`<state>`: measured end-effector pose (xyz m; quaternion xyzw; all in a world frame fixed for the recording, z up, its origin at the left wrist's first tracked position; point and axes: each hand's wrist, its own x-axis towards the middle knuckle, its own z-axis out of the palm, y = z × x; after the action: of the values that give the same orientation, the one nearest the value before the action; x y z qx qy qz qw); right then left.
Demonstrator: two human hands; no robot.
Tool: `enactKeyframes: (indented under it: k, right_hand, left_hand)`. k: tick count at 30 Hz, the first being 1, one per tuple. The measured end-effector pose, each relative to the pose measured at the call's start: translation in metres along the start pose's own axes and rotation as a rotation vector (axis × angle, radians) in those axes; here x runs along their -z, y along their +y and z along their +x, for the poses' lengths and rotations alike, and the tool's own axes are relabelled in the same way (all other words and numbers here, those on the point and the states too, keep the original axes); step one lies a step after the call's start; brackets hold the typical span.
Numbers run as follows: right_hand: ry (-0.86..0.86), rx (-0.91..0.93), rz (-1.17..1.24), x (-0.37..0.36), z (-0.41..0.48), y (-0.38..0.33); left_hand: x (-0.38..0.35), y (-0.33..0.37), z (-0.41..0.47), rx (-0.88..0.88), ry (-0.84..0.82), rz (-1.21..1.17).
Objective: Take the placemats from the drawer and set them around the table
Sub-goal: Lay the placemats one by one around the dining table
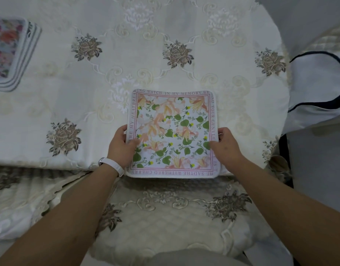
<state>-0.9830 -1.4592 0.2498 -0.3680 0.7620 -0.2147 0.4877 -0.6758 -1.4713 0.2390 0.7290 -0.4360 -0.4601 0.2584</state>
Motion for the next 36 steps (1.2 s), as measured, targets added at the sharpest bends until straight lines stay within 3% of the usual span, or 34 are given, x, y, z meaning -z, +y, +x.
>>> enactKeyframes:
  k: [5,8,11,15,24,36]
  right_hand:
    - [0.061,0.045,-0.132,-0.002,-0.001,-0.002]
    - [0.164,0.284,-0.502,-0.007,-0.003,0.0]
    - [0.02,0.55,-0.791,-0.022,-0.004,0.002]
    - [-0.153,0.648,-1.083,-0.054,0.006,0.006]
    - [-0.176,0.767,-1.174,-0.075,0.068,-0.037]
    - [-0.041,0.762,-1.109,-0.073,0.111,-0.066]
  left_hand:
    - [0.0,0.0,-0.005,-0.056,0.047,0.059]
    - [-0.001,-0.01,-0.005,-0.302,0.162,0.408]
    - [-0.014,-0.013,-0.004,-0.548,0.005,0.685]
    - [-0.041,-0.011,0.008,-0.635,-0.221,0.931]
    - [-0.072,0.041,0.087,-0.706,-0.262,1.054]
    - [-0.071,0.06,0.129,-0.651,-0.181,1.014]
